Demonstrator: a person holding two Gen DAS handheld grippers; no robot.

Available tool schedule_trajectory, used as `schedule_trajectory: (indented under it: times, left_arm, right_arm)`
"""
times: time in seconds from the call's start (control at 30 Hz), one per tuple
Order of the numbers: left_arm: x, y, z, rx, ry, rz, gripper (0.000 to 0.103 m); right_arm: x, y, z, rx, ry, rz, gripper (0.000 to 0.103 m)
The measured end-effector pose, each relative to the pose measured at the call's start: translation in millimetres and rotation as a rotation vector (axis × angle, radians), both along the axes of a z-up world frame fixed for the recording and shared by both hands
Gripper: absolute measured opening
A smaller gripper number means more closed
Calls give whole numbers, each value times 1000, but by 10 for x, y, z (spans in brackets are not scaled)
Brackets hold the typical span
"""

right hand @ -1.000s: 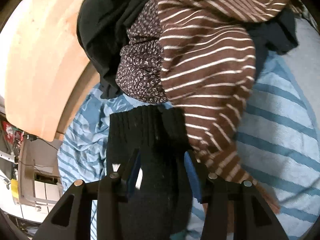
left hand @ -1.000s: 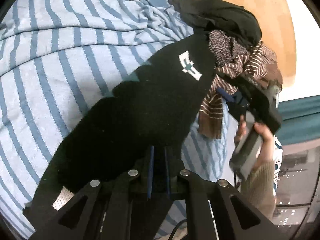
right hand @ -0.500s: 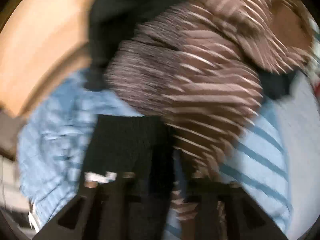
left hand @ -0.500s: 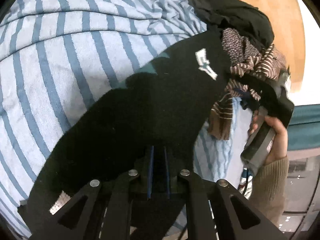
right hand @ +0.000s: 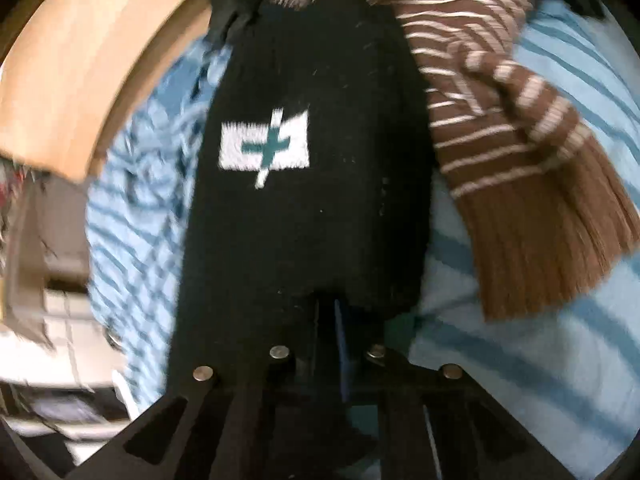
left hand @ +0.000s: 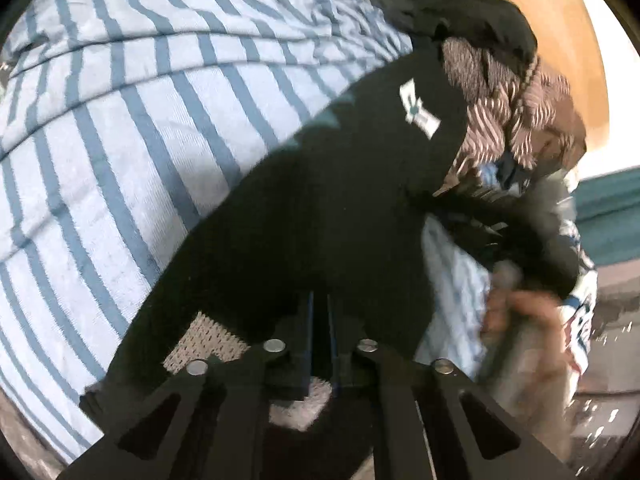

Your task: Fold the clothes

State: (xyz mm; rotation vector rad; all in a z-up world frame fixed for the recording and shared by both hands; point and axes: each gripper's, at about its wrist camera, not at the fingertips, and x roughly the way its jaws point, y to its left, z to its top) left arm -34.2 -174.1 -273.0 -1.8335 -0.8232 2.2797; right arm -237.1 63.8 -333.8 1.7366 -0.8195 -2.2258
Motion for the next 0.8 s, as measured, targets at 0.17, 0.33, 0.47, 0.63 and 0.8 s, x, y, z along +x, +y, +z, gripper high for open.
schedule_trajectory:
  times: [0.17, 0.33, 0.47, 0.63, 0.8]
  left_arm:
    - [51, 4, 76, 29, 14, -15, 5]
    - [344, -234, 280, 65, 60, 16, 5]
    - [655, -639, 388, 98, 80, 104, 25]
    - [1020, -1080, 322, 224, 74, 275, 64]
    - [1243, -1164, 144, 293, 11, 329, 64]
  right_arm:
    - [430, -189, 424, -20, 105, 83, 31]
    - [778, -185, 45, -9, -32, -10, 24]
    - [1212, -9, 397, -144, 3, -170, 50]
    - [1831, -89, 709, -151, 15, -173, 75]
    - [2123, -340, 461, -199, -146, -154, 83]
